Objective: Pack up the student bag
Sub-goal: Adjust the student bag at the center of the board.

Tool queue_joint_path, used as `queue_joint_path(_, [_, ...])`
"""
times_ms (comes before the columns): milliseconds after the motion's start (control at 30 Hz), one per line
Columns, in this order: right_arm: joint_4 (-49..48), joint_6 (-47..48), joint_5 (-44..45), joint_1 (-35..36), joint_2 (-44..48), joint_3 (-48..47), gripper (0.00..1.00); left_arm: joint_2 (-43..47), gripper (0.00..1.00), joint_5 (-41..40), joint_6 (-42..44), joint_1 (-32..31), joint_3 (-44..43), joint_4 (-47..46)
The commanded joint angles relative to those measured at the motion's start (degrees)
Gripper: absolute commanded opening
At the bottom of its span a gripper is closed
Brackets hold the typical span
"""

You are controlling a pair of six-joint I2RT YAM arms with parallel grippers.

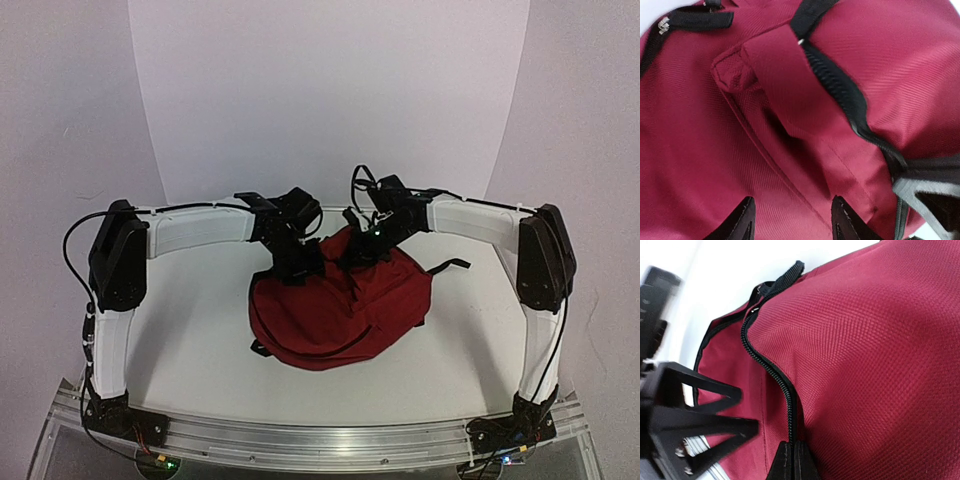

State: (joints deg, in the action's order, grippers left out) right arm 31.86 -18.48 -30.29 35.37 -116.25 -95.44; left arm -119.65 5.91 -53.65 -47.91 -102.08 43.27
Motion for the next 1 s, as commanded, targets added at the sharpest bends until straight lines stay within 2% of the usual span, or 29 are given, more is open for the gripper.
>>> queue_joint_path(0, [0.40, -2.76, -4.34, 2.49, -3.48, -1.83, 0.00, -1.63, 0.52, 2.95, -6.88, 2.60, 1.71, -5.91])
queue_joint_path(133, [-0.51, -4.30, -5.52, 3.10, -3.15, -0.82, 0.00, -2.04, 0.52, 2.08, -4.30, 5.26, 2.39, -10.15])
queue_joint_path(267, [-2.05, -6.37, -6.44, 4.41, -2.51, 1.60, 0.00, -2.76, 0.53, 3.82, 1.62, 11.74, 1.38, -11.74])
queue_joint_path(367, [-3.21, -7.68, -6.94, 4.83, -2.75, 1.78, 0.00, -4.87, 0.54, 5.04, 8.13, 12.75, -5.64, -8.99])
queue_joint_path(433, [-3.63, -8.19, -6.81, 4.88, -3.07, 0.93, 0.00, -6.53, 0.53, 7.82, 9.99, 12.53, -8.74, -6.47])
queue_joint_path(533, [-4.25, -9.04, -6.63, 4.81, -3.80, -0.59, 0.00, -5.86, 0.53, 9.99, 9.99, 11.17, -7.79, -8.11])
queue_joint_path(667, [-5.09, -10.78, -7.25, 4.79, -5.14, -1.42, 0.00, -4.61, 0.52, 9.04, 8.13, 7.99, -7.15, -6.44])
queue_joint_path(800, [-5.97, -11.92, -8.16, 4.85, -6.14, -1.75, 0.00, -3.04, 0.55, 8.33, 6.01, 5.46, -5.01, -9.20])
queue_joint_path(967, [-6.05, -12.02, -8.15, 4.76, -6.31, -1.79, 0.00, -2.23, 0.59, 7.27, 6.42, 3.09, -6.33, -12.58])
